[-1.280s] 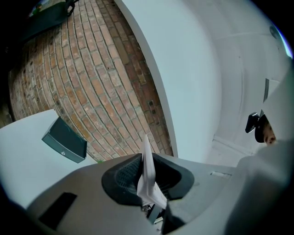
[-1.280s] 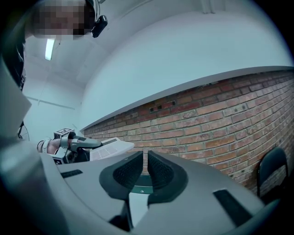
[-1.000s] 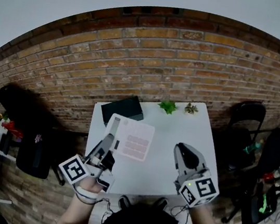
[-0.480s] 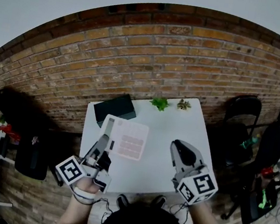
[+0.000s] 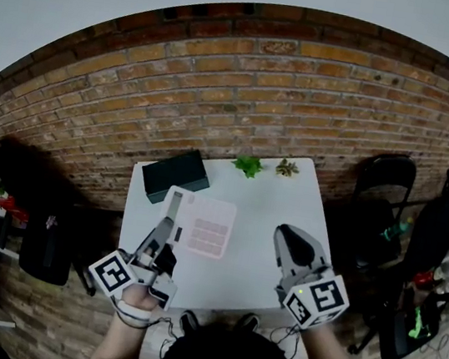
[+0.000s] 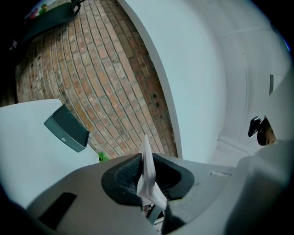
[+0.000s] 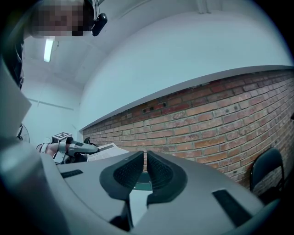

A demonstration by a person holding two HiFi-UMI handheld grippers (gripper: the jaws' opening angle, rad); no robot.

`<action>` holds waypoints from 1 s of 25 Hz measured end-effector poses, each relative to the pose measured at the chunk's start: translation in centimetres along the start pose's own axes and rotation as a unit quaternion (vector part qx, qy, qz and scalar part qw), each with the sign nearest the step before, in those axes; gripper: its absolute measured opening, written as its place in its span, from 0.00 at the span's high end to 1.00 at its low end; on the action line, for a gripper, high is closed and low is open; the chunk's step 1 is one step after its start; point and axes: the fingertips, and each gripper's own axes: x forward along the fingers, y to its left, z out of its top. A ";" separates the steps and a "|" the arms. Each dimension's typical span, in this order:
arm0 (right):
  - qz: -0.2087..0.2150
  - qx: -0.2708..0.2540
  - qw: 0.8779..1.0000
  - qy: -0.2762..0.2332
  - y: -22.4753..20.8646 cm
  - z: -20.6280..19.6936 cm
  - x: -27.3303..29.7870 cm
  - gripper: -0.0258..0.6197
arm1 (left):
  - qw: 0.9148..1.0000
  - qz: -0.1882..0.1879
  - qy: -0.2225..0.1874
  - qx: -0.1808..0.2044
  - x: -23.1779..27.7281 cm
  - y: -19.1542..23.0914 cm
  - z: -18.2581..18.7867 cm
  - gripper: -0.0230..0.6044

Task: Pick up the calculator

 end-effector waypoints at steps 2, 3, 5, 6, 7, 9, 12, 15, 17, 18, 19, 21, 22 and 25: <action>-0.003 0.003 1.000 -0.003 -0.7 0.1 -0.1 0.92 | 1.000 0.004 0.000 -0.003 0.3 0.1 -0.4 0.87; -0.003 0.004 1.000 -0.003 -1.0 0.1 -0.2 0.92 | 1.000 0.005 -0.001 -0.004 0.4 0.2 -0.6 0.87; 0.000 0.002 1.000 -0.003 -1.3 0.1 -0.3 0.92 | 1.000 0.007 -0.003 -0.003 0.6 0.2 -0.9 0.87; 0.003 -0.001 1.000 -0.004 -1.5 0.1 -0.4 0.92 | 1.000 0.008 -0.004 -0.004 0.7 0.2 -1.1 0.87; 0.004 -0.004 1.000 -0.004 -1.6 0.1 -0.5 0.93 | 1.000 0.009 -0.005 -0.006 0.7 0.2 -1.3 0.87; 0.002 -0.009 1.000 -0.005 -1.9 0.0 -0.8 0.95 | 1.000 0.014 -0.005 -0.008 0.8 0.3 -1.8 0.87; 0.001 -0.012 1.000 -0.005 -2.7 -0.1 -1.1 0.95 | 1.000 0.019 -0.003 -0.005 1.0 0.3 -2.2 0.87; 0.002 -0.009 1.000 -0.006 -3.3 -0.1 -1.2 0.95 | 1.000 0.022 -0.003 -0.003 1.4 0.2 -2.6 0.87; 0.002 -0.005 1.000 -0.006 -3.7 -0.1 -1.4 0.95 | 1.000 0.022 -0.001 0.000 1.7 0.0 -2.9 0.87; 0.002 -0.004 1.000 -0.007 -3.9 -0.2 -1.4 0.95 | 1.000 0.021 0.000 0.001 1.9 0.0 -3.0 0.87; 0.001 -0.003 1.000 -0.008 -4.1 -0.2 -1.5 0.95 | 1.000 0.021 0.000 0.002 2.0 -0.1 -3.2 0.87; 0.001 -0.003 1.000 -0.010 -4.7 -0.2 -1.6 0.95 | 1.000 0.023 0.002 0.000 2.4 -0.1 -3.6 0.87; 0.001 -0.003 1.000 -0.010 -4.9 -0.2 -1.6 0.95 | 1.000 0.023 0.003 -0.001 2.6 -0.1 -3.8 0.87; 0.002 -0.014 1.000 -0.009 -5.3 0.0 -1.7 0.95 | 1.000 0.023 0.005 -0.003 3.2 -0.1 -4.3 0.87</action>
